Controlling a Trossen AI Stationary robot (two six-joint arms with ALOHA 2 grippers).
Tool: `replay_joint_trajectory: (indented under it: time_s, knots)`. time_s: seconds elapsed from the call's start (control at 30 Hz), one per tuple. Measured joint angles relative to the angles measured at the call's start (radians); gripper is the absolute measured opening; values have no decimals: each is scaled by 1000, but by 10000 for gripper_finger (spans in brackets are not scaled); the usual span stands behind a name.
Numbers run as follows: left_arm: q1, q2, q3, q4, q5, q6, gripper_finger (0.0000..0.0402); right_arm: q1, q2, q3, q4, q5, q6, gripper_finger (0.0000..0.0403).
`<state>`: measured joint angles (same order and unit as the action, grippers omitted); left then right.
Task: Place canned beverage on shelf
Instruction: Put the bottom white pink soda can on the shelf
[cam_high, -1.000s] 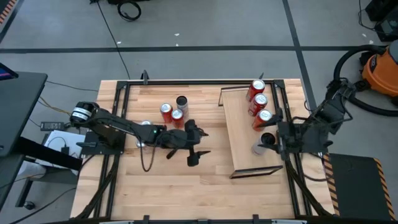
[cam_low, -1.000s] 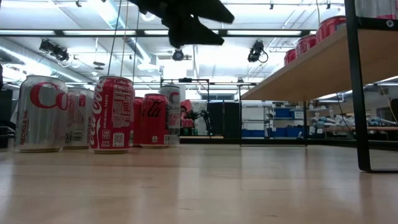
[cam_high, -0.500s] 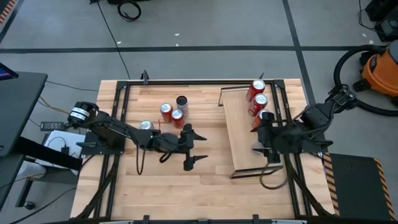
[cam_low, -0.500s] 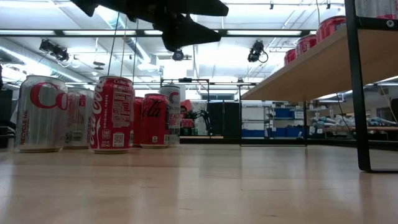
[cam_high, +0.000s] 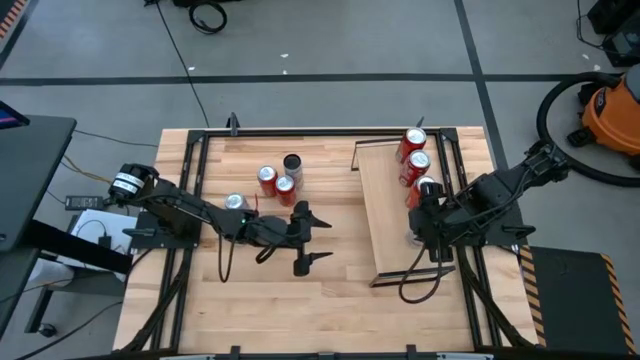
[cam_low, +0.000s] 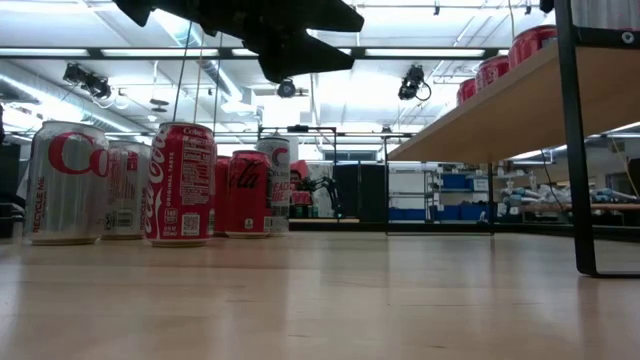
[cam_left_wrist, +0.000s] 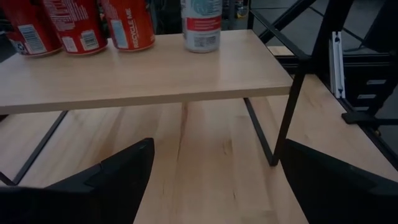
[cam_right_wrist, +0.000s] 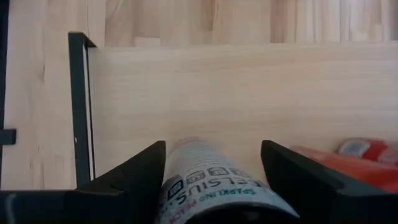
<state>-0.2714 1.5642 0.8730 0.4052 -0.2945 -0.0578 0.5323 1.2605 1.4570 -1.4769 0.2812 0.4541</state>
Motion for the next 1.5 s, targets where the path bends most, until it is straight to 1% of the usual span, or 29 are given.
replay_joint_trajectory:
  time_s: [0.1,0.3,0.47,0.73,0.87,0.97,1.07,1.17,1.5]
  knots:
    - [0,0,0,-8,0,0,357,-1,-8,0,-14,2,-1,250]
    - [0,0,0,-15,0,-1,357,0,-10,0,-22,33,-4,258]
    - [0,0,0,-15,0,-2,357,0,-10,0,-22,31,-4,257]
    - [-1,0,0,-14,5,-3,357,-24,-11,0,-21,6,-18,257]
    - [-1,-3,0,-16,49,-11,357,-48,-11,0,-7,-5,-39,258]
    - [-2,-31,0,-38,61,-13,357,-64,-11,0,-8,-17,-55,258]
    - [-2,-64,2,-92,61,-13,357,-79,-11,0,-8,-28,-69,258]
    - [-1,-75,2,-107,61,-4,357,-94,-11,0,-21,-37,-94,258]
    - [0,-77,2,-133,61,-2,357,-104,-26,0,-27,-36,-137,257]
